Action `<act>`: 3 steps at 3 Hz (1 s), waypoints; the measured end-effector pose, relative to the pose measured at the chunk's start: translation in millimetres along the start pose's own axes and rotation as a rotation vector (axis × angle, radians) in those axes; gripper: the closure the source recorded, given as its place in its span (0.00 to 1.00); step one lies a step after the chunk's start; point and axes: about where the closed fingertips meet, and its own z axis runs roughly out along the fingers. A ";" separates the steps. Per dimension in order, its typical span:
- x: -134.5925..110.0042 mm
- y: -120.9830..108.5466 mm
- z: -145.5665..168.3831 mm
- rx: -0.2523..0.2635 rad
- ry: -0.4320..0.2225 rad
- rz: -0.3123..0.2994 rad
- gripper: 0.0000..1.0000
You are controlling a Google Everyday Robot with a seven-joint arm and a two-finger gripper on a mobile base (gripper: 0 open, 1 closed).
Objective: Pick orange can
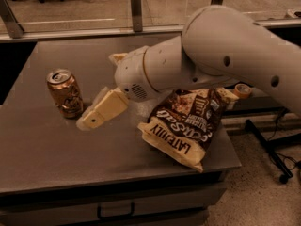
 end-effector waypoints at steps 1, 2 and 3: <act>5.2 -14.6 40.1 -0.008 -0.036 0.008 0.00; 7.6 -23.4 71.7 -0.039 -0.076 -0.021 0.00; 11.2 -29.6 102.6 -0.074 -0.111 -0.039 0.16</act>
Offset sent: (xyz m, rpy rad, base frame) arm 0.0661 0.0772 -0.0630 0.1078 -0.0369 0.1144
